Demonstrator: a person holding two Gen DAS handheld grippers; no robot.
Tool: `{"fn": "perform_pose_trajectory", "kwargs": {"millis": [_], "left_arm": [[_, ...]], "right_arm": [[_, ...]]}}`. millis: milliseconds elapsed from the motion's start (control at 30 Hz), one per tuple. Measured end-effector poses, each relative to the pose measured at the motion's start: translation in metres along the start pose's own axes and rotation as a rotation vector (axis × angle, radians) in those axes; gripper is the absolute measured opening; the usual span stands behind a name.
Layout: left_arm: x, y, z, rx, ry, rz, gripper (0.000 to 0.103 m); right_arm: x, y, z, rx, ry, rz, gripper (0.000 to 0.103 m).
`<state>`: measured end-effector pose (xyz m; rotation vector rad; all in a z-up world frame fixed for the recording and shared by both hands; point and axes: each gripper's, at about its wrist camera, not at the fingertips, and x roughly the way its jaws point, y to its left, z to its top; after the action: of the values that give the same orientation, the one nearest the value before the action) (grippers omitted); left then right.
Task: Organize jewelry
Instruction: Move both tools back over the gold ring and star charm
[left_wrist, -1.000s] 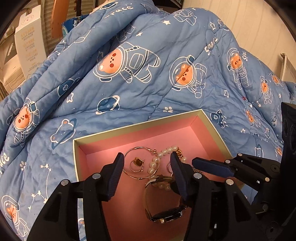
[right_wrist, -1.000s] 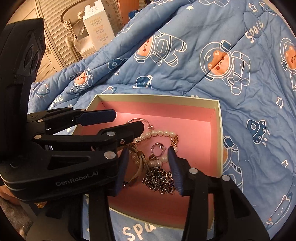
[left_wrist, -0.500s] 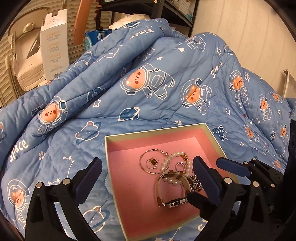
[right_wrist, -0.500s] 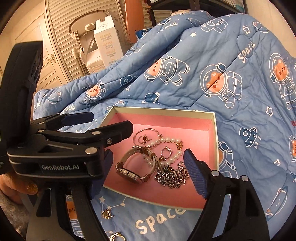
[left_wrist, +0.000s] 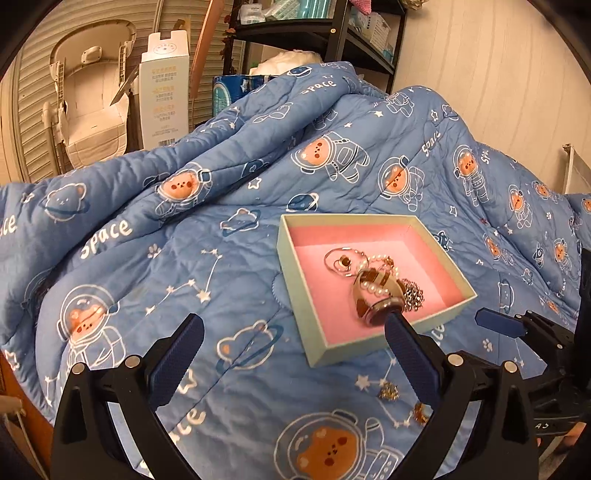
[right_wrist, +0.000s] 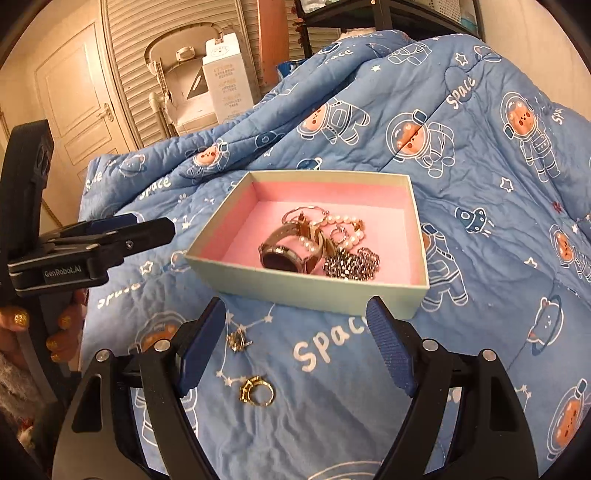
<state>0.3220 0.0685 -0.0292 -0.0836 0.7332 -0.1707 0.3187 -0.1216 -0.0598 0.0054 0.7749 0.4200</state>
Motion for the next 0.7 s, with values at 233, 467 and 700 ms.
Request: {"fn": "perform_pose_trajectory", "kwargs": {"millis": [233,467,700], "left_arm": [[-0.014,0.006,-0.047,-0.031,0.053,0.009,0.096],[-0.021,0.000,-0.075,-0.019,0.079,0.040,0.096],[-0.028,0.001,-0.088,-0.047,0.076,0.047,0.096]], "right_arm": [[-0.001,0.024,-0.034,-0.064,0.047,0.006,0.078],[0.008,0.038,-0.050,-0.072,0.096,0.009,0.077],[0.016,0.036,-0.052,-0.046,0.125,-0.006,0.062]]}}
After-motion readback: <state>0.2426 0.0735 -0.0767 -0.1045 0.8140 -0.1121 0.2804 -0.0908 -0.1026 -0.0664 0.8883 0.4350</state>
